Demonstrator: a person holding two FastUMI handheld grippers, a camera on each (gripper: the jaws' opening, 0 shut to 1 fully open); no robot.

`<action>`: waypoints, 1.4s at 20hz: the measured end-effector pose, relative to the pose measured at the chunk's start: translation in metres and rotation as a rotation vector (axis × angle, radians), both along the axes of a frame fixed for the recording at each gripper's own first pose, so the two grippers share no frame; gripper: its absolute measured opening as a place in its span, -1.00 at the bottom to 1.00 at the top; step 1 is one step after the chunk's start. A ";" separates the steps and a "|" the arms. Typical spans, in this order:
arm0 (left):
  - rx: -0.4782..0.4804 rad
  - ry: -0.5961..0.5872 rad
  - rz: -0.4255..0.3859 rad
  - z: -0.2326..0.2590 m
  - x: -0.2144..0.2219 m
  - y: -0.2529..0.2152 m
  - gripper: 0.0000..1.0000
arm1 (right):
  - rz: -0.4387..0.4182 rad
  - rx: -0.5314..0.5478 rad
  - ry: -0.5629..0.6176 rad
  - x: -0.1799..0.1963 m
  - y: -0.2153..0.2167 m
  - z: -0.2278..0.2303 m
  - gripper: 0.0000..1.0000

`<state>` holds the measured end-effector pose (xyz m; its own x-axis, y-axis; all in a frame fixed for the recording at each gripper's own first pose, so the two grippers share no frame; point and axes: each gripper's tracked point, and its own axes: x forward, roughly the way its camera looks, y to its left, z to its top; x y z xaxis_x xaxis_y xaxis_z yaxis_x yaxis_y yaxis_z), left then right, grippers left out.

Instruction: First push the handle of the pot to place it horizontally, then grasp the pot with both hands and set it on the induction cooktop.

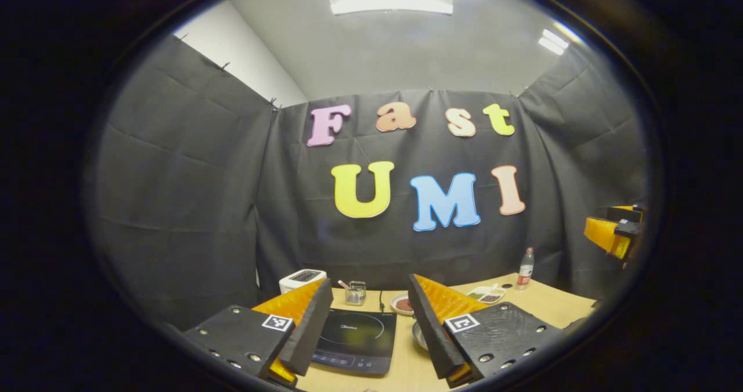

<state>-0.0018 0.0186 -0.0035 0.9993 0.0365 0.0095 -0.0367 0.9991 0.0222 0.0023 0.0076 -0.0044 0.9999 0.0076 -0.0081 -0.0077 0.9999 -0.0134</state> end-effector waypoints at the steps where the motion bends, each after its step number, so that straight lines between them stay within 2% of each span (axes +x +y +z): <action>1: 0.001 -0.001 0.001 0.000 0.001 0.001 0.59 | 0.003 0.001 0.000 0.000 0.002 -0.001 0.92; 6: 0.001 -0.007 0.000 0.001 0.001 0.003 0.53 | 0.010 0.003 -0.001 0.000 0.006 0.001 0.90; 7: 0.003 -0.010 0.000 0.003 0.001 0.004 0.53 | 0.015 0.003 -0.002 0.000 0.008 0.001 0.75; 8: 0.004 -0.012 -0.001 0.002 0.001 0.005 0.59 | 0.017 0.002 -0.001 -0.001 0.010 0.002 0.75; 9: 0.005 -0.013 -0.002 0.003 0.001 0.006 0.59 | 0.017 -0.001 -0.003 0.000 0.010 0.002 0.58; 11: 0.005 -0.016 -0.003 0.003 0.001 0.008 0.59 | 0.021 -0.007 0.000 0.000 0.015 0.000 0.41; 12: 0.005 -0.016 -0.004 0.003 0.001 0.010 0.59 | 0.017 -0.012 0.004 -0.002 0.016 -0.001 0.39; 13: 0.006 -0.018 -0.002 0.003 0.003 0.012 0.53 | 0.013 -0.015 0.004 0.001 0.014 0.001 0.32; 14: 0.007 -0.020 -0.003 0.003 0.003 0.012 0.53 | 0.018 -0.013 0.007 0.002 0.017 0.000 0.08; 15: 0.007 -0.021 -0.003 0.005 0.004 0.014 0.56 | 0.026 -0.012 0.013 0.000 0.022 -0.002 -0.05; 17: 0.007 -0.023 -0.004 0.004 0.005 0.019 0.59 | 0.035 -0.017 0.024 0.001 0.028 -0.004 -0.19; 18: 0.008 -0.025 -0.002 0.004 0.006 0.022 0.53 | 0.031 -0.024 0.031 0.005 0.031 -0.008 -0.24; 19: 0.008 -0.031 0.003 0.005 0.007 0.026 0.59 | 0.011 -0.033 0.028 0.005 0.027 -0.005 -0.29; 21: 0.007 -0.036 0.003 0.007 0.010 0.031 0.59 | 0.013 -0.042 0.023 0.005 0.033 -0.004 -0.71; 23: 0.010 -0.037 0.001 0.005 0.011 0.039 0.53 | -0.026 -0.057 0.005 0.004 0.034 0.002 -0.95; 25: 0.006 -0.036 0.002 0.003 0.014 0.049 0.53 | 0.013 -0.059 0.020 0.010 0.050 -0.006 -1.00; 28: -0.001 -0.033 0.001 0.000 0.016 0.065 0.59 | 0.042 -0.058 0.053 0.013 0.066 -0.015 -0.96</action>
<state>0.0139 0.0834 -0.0038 0.9984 0.0370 0.0423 -0.0379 0.9991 0.0198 0.0148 0.0733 -0.0191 0.9969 0.0480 -0.0627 -0.0524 0.9962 -0.0700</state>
